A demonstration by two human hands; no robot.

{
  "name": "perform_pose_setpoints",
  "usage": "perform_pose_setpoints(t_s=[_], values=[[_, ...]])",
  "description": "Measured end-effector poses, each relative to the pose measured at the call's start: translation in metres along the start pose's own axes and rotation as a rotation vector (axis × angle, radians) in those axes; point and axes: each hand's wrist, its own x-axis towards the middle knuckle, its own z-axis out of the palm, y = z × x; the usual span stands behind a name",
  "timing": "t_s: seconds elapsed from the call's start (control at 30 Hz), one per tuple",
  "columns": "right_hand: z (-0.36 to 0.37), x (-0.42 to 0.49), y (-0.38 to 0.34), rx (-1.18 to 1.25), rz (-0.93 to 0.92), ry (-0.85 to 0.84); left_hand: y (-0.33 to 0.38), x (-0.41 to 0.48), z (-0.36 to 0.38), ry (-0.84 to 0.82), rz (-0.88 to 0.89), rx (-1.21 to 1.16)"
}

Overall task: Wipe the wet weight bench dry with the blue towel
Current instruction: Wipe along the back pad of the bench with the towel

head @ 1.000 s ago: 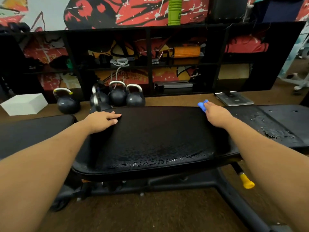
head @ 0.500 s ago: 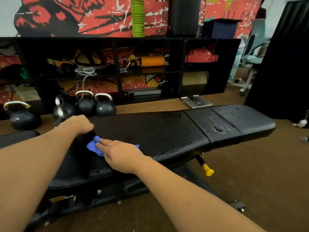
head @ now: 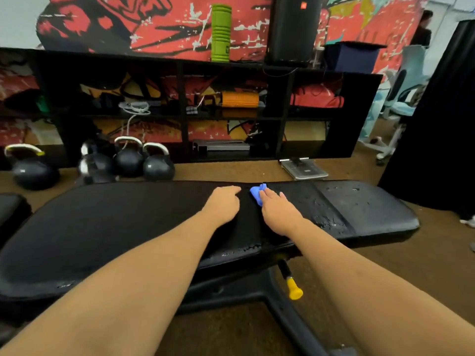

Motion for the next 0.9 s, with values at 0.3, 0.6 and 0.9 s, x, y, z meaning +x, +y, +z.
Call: perform_pose_setpoints(t_s=[0.3,0.6,0.9], values=[[0.005,0.100,0.010,-0.004,-0.142,0.086,0.012,0.070,0.041,0.120,-0.131,0.052],[0.007,0.016,-0.001,-0.010,-0.052,0.021,0.029,0.063,0.031,0.041,-0.205,0.158],[0.009,-0.018,0.001,-0.108,-0.043,0.115,0.013,0.059,0.035,0.146,-0.080,0.045]])
